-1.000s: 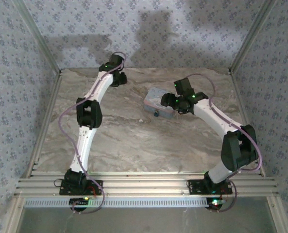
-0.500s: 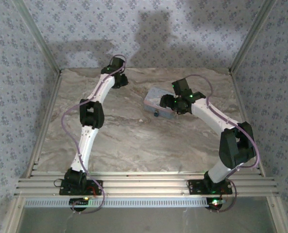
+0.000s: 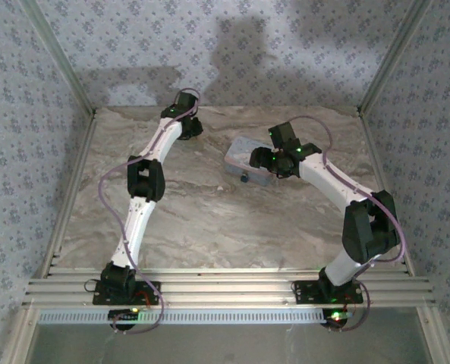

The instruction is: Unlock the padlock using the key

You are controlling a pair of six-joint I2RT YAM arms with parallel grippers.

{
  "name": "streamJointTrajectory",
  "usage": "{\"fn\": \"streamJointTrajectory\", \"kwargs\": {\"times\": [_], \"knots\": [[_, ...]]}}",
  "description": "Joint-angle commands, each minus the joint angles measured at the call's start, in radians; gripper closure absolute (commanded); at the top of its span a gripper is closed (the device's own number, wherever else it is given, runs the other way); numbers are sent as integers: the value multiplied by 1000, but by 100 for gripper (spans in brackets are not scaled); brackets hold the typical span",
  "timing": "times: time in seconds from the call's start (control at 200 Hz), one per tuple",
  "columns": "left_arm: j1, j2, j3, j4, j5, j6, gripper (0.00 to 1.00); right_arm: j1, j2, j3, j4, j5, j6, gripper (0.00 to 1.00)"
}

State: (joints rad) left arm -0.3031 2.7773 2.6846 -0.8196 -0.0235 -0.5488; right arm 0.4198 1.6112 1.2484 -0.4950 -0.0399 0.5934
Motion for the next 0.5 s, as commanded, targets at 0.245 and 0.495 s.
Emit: {"fn": "streamJointTrajectory", "kwargs": {"times": [0.245,0.495], "knots": [[-7,20,31,-97,45,62,85,7,-20,10,-21,13,-8,21],[-5,-99,-162,-100,87,159,100,7,-51,-9,-3,-15,4,21]]}}
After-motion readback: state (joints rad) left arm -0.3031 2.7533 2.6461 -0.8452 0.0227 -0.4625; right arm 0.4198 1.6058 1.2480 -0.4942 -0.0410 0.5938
